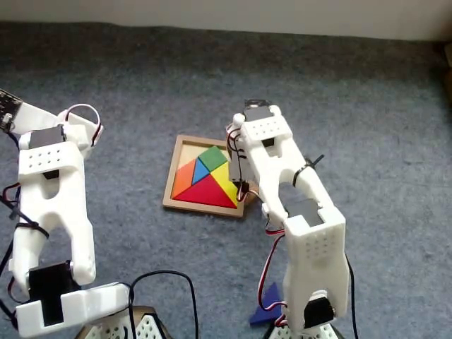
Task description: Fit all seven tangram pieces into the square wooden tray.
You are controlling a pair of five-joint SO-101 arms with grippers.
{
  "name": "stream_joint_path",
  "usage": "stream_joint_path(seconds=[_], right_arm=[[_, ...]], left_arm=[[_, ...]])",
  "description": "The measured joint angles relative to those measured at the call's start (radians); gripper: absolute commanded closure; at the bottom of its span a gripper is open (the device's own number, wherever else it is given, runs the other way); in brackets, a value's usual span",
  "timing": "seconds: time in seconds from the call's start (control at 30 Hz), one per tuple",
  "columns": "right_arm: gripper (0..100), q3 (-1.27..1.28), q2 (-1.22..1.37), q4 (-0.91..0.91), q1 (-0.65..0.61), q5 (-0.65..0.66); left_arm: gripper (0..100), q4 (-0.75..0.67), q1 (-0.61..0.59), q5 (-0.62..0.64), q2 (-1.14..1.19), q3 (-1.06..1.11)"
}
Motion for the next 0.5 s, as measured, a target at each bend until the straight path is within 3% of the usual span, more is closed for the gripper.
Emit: stream_joint_path(seconds=[0.17,0.3,0.5], right_arm=[[88.1,0.0,0.0,0.0,0.002,0.023],[99.7,-0.002,0.0,0.006,0.006,0.06],[99.4,-0.034,-0.038,0.057,0.009,0.158]], left_arm=[[99,0.0,0.0,0.0,0.0,0.0],[99,0.0,0.0,0.0,0.0,0.0],[99,0.0,0.0,0.0,0.0,0.0]])
